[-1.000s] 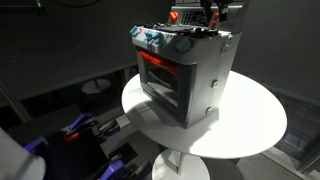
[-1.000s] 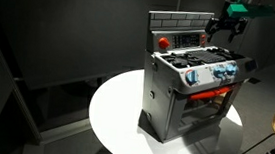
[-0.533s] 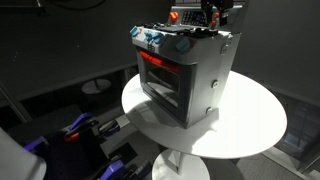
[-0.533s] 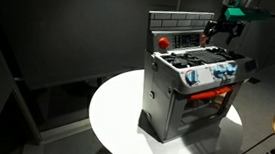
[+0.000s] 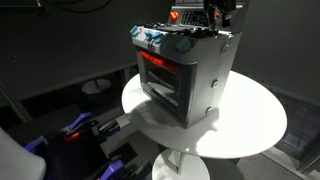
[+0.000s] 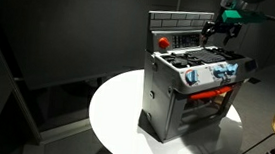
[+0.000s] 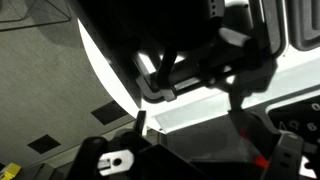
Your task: Press the top orange button and then press the bottom orange button and press the top orange button of the microwave controlling panel of the stove one more time
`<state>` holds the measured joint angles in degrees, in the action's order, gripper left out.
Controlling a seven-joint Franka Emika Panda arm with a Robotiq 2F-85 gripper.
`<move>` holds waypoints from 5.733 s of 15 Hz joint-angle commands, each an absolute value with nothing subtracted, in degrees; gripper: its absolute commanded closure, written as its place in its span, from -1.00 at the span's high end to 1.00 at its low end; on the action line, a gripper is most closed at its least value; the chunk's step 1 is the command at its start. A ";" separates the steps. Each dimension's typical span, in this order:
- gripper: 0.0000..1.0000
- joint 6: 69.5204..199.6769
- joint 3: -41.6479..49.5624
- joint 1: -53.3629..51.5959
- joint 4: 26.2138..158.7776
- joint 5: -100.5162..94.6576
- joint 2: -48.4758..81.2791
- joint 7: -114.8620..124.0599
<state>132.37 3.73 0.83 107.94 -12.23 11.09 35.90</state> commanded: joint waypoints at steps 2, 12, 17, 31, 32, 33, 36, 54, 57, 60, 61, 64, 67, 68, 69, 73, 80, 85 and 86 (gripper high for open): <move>1.00 132.52 4.68 0.23 105.48 -12.37 12.83 35.72; 1.00 126.18 4.40 0.52 108.79 -11.53 6.76 34.18; 1.00 126.97 4.23 0.72 109.40 -12.33 4.87 34.70; 1.00 129.80 4.14 0.75 107.44 -12.03 7.59 34.57; 1.00 130.11 4.15 0.74 107.31 -11.93 7.83 34.47; 1.00 130.26 4.16 0.72 107.14 -11.85 8.09 34.48; 1.00 131.11 4.20 0.70 106.84 -11.62 8.79 34.29; 1.00 131.46 4.84 0.67 104.08 -11.35 11.42 32.90; 1.00 129.60 4.69 0.75 106.17 -10.78 8.80 31.81; 1.00 125.76 4.31 0.94 107.74 -9.34 5.95 29.36; 1.00 123.89 4.16 1.04 108.24 -8.48 4.76 28.06; 1.00 117.97 4.08 1.26 109.18 -7.24 1.44 25.72; 1.00 112.35 4.07 1.69 110.73 -6.80 -2.33 23.77; 1.00 111.15 4.09 1.88 111.67 -6.80 -3.75 23.08; 1.00 109.53 4.09 2.07 112.27 -6.64 -5.03 22.14; 1.00 103.94 4.26 2.90 115.94 -6.03 -11.25 16.49; 1.00 97.21 4.98 3.92 121.09 -4.99 -21.53 5.38; 1.00 94.48 5.03 4.17 123.22 -5.61 -27.01 3.02; 1.00 94.15 4.91 4.22 123.45 -5.68 -27.55 3.32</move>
<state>95.42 5.01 3.55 121.92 -6.17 -24.69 4.78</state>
